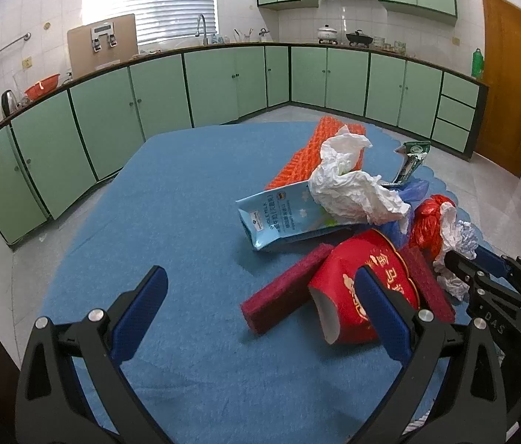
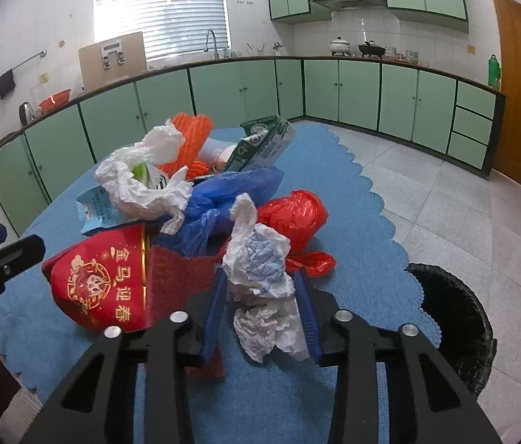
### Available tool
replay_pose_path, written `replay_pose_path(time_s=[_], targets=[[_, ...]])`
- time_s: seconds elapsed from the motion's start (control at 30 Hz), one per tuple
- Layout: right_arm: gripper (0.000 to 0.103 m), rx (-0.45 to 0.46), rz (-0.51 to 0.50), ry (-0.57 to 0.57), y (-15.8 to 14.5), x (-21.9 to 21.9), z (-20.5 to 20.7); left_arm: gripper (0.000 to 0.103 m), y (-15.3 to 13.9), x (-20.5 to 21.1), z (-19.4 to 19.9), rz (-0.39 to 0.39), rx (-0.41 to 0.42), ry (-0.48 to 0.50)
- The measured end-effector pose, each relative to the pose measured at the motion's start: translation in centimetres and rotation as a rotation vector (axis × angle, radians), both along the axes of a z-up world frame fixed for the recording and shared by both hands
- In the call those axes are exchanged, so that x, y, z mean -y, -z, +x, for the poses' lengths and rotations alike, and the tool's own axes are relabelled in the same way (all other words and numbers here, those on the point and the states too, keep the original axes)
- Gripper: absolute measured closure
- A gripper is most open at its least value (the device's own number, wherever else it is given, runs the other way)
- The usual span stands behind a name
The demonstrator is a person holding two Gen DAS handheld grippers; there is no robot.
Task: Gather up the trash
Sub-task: 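Reach the right gripper into the pile and grasp the white tissue, then grasp the red scouring pad with the left gripper while the right holds tissue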
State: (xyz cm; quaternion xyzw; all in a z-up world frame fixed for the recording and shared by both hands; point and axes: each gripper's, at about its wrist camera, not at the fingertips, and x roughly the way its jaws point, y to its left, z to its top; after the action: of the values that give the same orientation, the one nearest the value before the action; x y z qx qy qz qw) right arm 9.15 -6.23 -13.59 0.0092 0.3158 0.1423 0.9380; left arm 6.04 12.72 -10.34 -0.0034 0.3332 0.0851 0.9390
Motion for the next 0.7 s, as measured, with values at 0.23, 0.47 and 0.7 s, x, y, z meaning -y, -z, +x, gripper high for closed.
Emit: replay_pose_path(time_s=[0.23, 0.47, 0.7], targets=[[0.089, 0.017, 0.017, -0.01, -0.8, 0.6, -0.6, 0.018, 0.6, 0.0, 0.4, 0.005, 0.0, 0.009], [0.089, 0.058, 0.021, -0.024, -2.5, 0.7, -1.5, 0.023, 1.4, -0.5, 1.4, 0.002, -0.01, 0.016], [0.089, 0.058, 0.026, -0.026, -3.0, 0.9, -1.4, 0.035, 1.9, -1.2, 2.0, -0.006, -0.036, 0.029]])
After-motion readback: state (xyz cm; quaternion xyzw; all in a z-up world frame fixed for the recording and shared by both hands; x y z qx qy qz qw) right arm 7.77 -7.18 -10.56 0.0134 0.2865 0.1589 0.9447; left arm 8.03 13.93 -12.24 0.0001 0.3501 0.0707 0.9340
